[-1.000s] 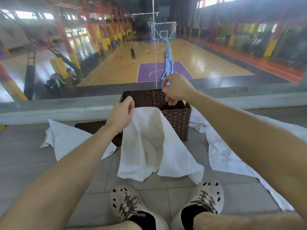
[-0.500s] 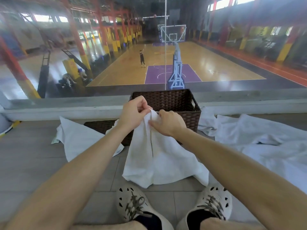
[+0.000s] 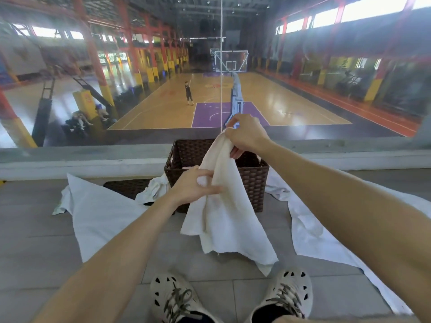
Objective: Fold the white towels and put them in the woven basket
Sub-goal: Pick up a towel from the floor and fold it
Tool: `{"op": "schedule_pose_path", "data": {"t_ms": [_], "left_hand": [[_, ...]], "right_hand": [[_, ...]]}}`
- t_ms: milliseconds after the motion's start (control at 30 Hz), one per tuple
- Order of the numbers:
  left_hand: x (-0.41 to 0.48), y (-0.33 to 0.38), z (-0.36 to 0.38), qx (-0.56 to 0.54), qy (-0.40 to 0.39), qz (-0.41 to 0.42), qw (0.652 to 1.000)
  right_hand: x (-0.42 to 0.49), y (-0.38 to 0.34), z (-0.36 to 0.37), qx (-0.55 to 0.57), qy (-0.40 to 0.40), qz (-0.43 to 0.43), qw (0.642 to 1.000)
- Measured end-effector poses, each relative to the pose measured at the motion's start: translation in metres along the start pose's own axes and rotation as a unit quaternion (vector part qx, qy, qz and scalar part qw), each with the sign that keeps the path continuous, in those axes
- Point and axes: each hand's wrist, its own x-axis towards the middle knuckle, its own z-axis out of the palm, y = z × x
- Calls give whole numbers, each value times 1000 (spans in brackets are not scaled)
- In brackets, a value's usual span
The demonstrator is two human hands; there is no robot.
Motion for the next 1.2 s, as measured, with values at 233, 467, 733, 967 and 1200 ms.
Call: {"op": "schedule_pose_path", "data": {"t_ms": [233,467,733,967,1200], "left_hand": [[8,-29,6,85,6,-15,996],[21,-1,-67,-8,164,14,986],[36,50,-85,33,139,86,986],[29,46,-119,132,107,72,983],[17,12,-138,142,74,48,986]], "right_hand": [[3,5,-49,27,35,-9,999],[-10,69,-76,-296,-91,-102,945],[-18,138,14,-274,-168,-96,942],[-7,140,53,-223,-147,-105,958],[9,115,-9,-214,-234,-42,947]]}}
